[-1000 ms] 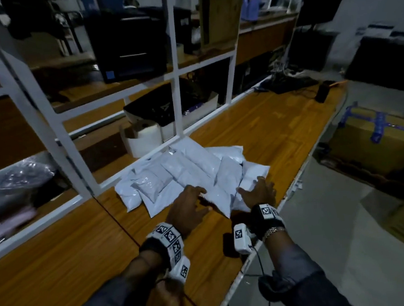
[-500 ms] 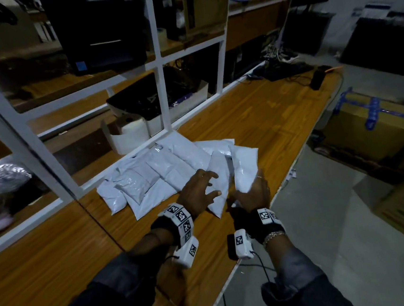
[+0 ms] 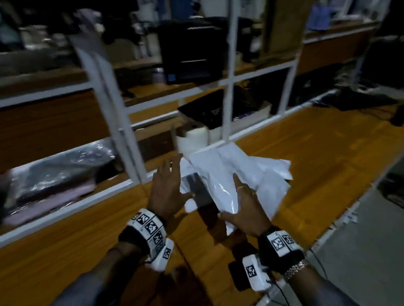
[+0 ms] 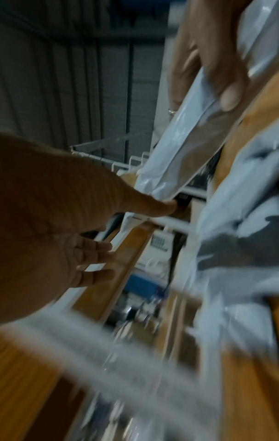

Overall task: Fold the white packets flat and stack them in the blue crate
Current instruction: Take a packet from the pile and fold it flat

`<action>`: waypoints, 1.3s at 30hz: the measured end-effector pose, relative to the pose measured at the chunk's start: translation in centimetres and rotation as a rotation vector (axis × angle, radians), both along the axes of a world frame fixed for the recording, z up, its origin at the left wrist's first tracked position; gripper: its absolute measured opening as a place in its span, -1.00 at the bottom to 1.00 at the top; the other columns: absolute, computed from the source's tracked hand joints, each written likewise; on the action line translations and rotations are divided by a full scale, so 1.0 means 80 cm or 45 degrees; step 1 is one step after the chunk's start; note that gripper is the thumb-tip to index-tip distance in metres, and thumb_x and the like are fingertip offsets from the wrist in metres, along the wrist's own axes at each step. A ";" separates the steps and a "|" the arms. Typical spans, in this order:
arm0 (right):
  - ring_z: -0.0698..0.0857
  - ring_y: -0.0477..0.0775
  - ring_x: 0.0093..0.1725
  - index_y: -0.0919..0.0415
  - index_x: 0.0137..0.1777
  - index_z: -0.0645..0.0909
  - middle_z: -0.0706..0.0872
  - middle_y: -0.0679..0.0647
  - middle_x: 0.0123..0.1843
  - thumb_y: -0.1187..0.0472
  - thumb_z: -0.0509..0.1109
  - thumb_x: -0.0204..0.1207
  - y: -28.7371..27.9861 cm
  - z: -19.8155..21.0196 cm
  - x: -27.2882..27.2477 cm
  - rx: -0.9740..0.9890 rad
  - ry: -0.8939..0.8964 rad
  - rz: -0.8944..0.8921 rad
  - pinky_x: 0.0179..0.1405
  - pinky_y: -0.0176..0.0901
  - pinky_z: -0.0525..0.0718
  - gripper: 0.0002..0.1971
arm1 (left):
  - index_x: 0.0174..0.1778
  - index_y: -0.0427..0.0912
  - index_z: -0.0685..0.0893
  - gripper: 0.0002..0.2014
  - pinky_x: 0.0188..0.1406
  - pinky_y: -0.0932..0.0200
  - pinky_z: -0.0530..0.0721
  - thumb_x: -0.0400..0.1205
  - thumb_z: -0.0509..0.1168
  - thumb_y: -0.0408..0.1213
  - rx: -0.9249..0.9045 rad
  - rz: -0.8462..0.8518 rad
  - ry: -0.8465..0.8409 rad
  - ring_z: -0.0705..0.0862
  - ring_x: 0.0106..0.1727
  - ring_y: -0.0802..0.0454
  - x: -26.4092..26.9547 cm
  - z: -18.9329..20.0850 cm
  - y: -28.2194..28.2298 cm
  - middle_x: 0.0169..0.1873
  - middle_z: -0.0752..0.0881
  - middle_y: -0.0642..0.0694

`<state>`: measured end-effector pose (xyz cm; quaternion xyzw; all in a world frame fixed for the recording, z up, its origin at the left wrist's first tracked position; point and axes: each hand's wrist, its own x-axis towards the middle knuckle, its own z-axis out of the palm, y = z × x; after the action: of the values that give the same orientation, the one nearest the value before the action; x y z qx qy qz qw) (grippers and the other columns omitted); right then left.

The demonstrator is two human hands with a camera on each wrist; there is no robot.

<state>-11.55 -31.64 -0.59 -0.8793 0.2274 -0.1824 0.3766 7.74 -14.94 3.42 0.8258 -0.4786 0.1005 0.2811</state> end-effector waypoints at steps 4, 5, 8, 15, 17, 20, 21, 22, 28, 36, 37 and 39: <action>0.46 0.13 0.55 -0.07 0.78 0.07 0.47 0.05 0.60 -0.19 0.65 0.12 0.081 -0.012 0.074 -0.046 0.057 0.429 0.51 0.18 0.46 0.23 | 0.73 -0.18 0.26 0.07 0.55 -0.24 0.46 0.40 0.58 0.21 0.153 0.063 -0.216 0.35 0.63 -0.32 0.010 0.012 0.135 0.66 0.31 -0.34; 0.46 0.11 0.56 -0.12 0.76 0.10 0.47 0.02 0.60 -0.18 0.67 0.13 0.106 -0.019 0.091 -0.030 0.080 0.554 0.52 0.19 0.46 0.20 | 0.74 -0.16 0.27 0.06 0.59 -0.25 0.39 0.43 0.53 0.29 0.243 0.077 -0.258 0.28 0.68 -0.29 0.008 0.007 0.168 0.69 0.27 -0.31; 0.43 0.08 0.60 -0.16 0.69 0.20 0.43 -0.04 0.61 -0.14 0.70 0.26 0.189 -0.029 0.123 -0.109 0.165 0.979 0.59 0.00 0.36 0.04 | 0.76 0.00 0.22 0.06 0.59 -0.45 0.14 0.40 0.47 0.37 0.586 0.252 -0.164 0.05 0.76 -0.28 -0.006 -0.016 0.267 0.76 0.11 -0.25; 0.63 0.38 0.33 0.15 0.64 0.37 0.66 0.34 0.39 -0.09 0.71 0.22 0.350 -0.047 0.110 -0.224 0.111 1.425 0.23 0.32 0.69 -0.01 | 0.60 0.16 0.46 -0.06 0.58 -0.61 -0.05 0.33 0.31 0.56 0.801 0.436 0.150 0.30 0.69 -0.19 -0.080 -0.061 0.469 0.53 0.56 -0.02; 0.58 0.34 0.38 0.01 0.66 0.40 0.63 0.23 0.44 -0.25 0.52 0.34 0.379 -0.054 0.109 -0.362 0.035 1.454 0.30 0.26 0.59 -0.12 | 0.51 0.19 0.56 -0.16 0.57 -0.60 0.03 0.36 0.29 0.55 0.796 0.469 0.193 0.48 0.54 -0.16 -0.097 -0.066 0.501 0.38 0.67 0.02; 0.48 0.22 0.43 -0.05 0.67 0.38 0.57 0.09 0.46 -0.35 0.31 0.33 0.415 -0.063 0.103 -0.404 0.108 1.439 0.23 -0.02 0.32 -0.13 | 0.48 0.18 0.58 -0.25 0.54 -0.44 0.22 0.40 0.31 0.44 0.792 0.534 0.264 0.58 0.40 -0.10 -0.110 -0.076 0.529 0.31 0.71 0.03; 0.44 0.18 0.45 -0.07 0.67 0.37 0.55 0.05 0.46 -0.36 0.26 0.32 0.423 -0.067 0.102 -0.431 0.139 1.436 0.16 -0.10 0.20 -0.12 | 0.43 0.17 0.60 -0.31 0.47 -0.34 0.36 0.42 0.31 0.40 0.804 0.543 0.258 0.62 0.35 -0.11 -0.112 -0.081 0.535 0.27 0.73 0.01; 0.42 0.15 0.47 -0.09 0.68 0.35 0.53 0.03 0.47 -0.37 0.22 0.34 0.430 -0.070 0.101 -0.474 0.173 1.425 0.12 -0.14 0.13 -0.13 | 0.38 0.16 0.61 -0.40 0.34 -0.24 0.49 0.46 0.30 0.34 0.806 0.544 0.237 0.67 0.28 -0.14 -0.114 -0.091 0.542 0.21 0.74 0.00; 0.31 0.13 0.63 -0.22 0.71 0.22 0.42 0.02 0.60 -0.17 0.29 0.56 0.484 -0.074 0.071 -0.662 0.443 1.243 0.52 0.13 0.07 -0.30 | 0.33 0.09 0.67 -0.49 0.06 -0.11 0.64 0.47 0.28 0.17 0.459 0.433 0.257 0.71 0.09 -0.22 -0.123 -0.170 0.592 0.04 0.67 -0.07; 0.01 0.05 0.75 -0.17 0.72 0.21 0.10 0.02 0.78 0.07 0.17 0.73 0.526 -0.050 0.043 -0.424 0.535 0.964 0.61 0.16 -0.19 -0.44 | 0.53 0.13 0.52 -0.37 0.40 -0.16 0.29 0.67 -0.01 0.39 0.269 0.545 0.208 0.44 0.52 -0.05 -0.133 -0.170 0.587 0.45 0.54 -0.01; 0.01 0.03 0.76 -0.16 0.71 0.24 0.10 0.01 0.79 0.00 0.14 0.77 0.532 -0.050 0.042 -0.430 0.507 0.906 0.62 0.14 -0.19 -0.49 | 0.51 0.11 0.54 -0.40 0.40 -0.17 0.31 0.70 -0.08 0.34 0.258 0.564 0.209 0.47 0.49 -0.05 -0.135 -0.164 0.581 0.41 0.57 0.00; 0.03 -0.01 0.76 -0.14 0.71 0.27 0.15 -0.02 0.78 -0.16 0.05 0.79 0.546 -0.057 0.042 -0.456 0.521 0.820 0.64 0.18 -0.18 -0.50 | 0.45 0.03 0.62 -0.40 0.37 -0.21 0.40 0.70 -0.10 0.23 0.291 0.545 0.207 0.56 0.42 -0.11 -0.138 -0.161 0.573 0.33 0.65 -0.05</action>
<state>-8.18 12.02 -5.14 -0.9751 -0.0243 0.0864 0.2027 -3.27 30.93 -9.48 0.9400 -0.2770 0.0364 0.1958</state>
